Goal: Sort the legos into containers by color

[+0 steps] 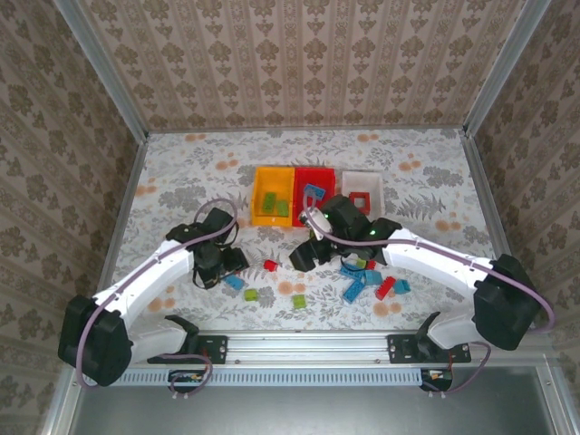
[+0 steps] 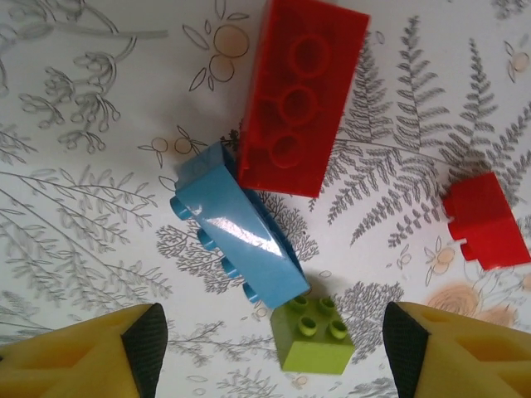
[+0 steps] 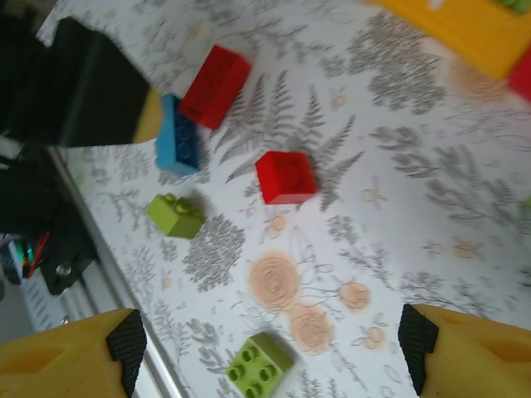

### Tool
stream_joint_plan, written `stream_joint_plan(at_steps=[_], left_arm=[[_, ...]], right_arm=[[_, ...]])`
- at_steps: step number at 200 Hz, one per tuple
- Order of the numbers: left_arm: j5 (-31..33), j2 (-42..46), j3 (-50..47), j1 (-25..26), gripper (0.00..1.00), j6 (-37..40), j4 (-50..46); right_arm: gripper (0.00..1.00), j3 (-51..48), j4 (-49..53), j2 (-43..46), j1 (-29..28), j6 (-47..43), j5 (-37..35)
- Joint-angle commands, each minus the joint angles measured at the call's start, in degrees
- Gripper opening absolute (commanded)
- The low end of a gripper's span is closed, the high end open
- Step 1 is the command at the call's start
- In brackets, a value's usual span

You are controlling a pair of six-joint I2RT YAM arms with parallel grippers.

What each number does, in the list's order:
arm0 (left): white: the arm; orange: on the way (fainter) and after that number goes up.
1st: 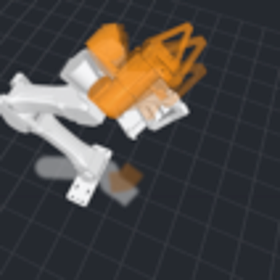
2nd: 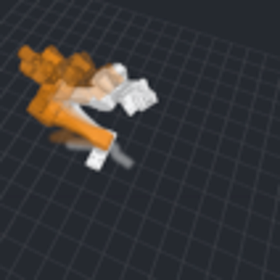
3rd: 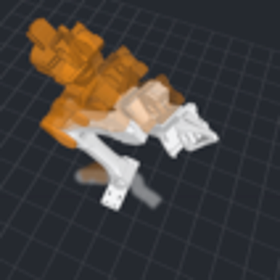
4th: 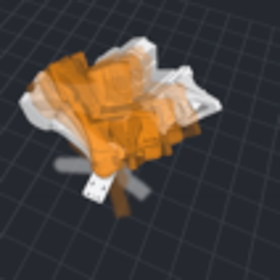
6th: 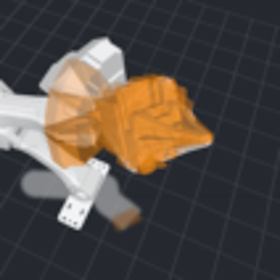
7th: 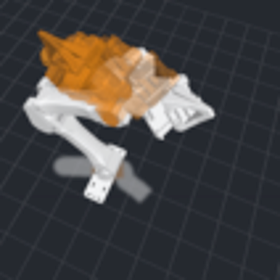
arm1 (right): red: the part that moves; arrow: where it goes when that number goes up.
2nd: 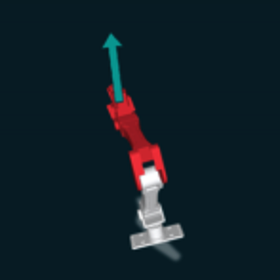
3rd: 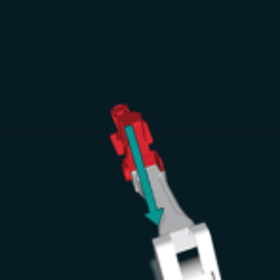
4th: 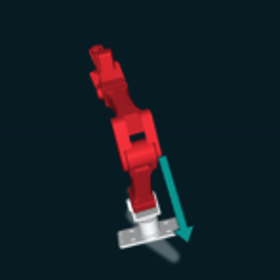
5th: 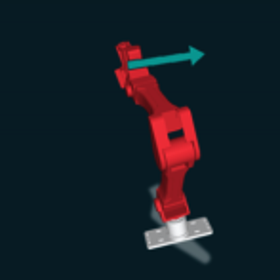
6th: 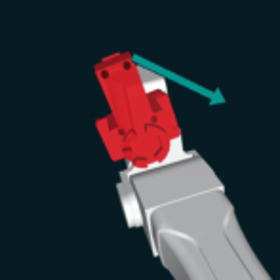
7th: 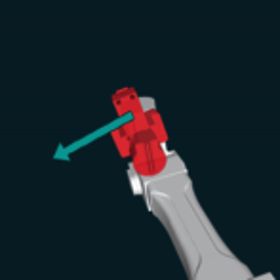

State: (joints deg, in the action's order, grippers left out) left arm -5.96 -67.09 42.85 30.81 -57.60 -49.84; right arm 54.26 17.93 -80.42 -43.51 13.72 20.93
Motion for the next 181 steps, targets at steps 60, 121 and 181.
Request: stream_joint_plan(at_steps=[60,121,181], left_arm=[[-1.9,-5.7,-7.7,-0.2,0.59,-9.9,11.9],[0.4,-1.9,-8.3,-0.1,0.32,-8.6,7.1],[4.2,8.8,-1.1,0.0,0.23,-3.0,-4.4]], right_arm=[[0.83,0.7,0.0,-1.2,-0.8,-1.6,4.1],[0.81,1.0,-0.5,-1.5,-0.7,-0.8,3.4],[0.79,0.7,-4.9,4.0,4.6,6.6,-0.9]])
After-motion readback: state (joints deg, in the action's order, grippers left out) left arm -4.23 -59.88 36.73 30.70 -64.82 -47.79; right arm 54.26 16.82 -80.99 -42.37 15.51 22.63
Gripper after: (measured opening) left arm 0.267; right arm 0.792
